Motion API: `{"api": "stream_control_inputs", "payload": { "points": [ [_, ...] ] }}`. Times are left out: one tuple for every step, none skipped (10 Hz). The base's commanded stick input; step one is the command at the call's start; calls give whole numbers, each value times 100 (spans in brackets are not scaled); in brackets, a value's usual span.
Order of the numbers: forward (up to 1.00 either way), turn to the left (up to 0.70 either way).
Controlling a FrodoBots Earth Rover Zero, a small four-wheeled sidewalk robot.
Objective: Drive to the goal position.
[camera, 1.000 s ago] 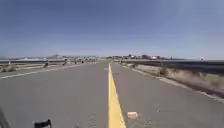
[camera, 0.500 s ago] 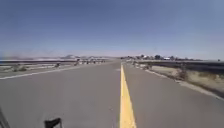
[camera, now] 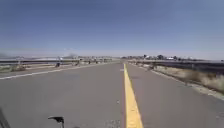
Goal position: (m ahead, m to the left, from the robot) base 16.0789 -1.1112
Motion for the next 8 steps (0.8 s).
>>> {"api": "stream_control_inputs", "payload": {
  "points": [
    [85,0],
    [85,0],
    [85,0],
    [85,0],
    [85,0],
    [85,0],
    [85,0],
    [85,0]
  ]
}}
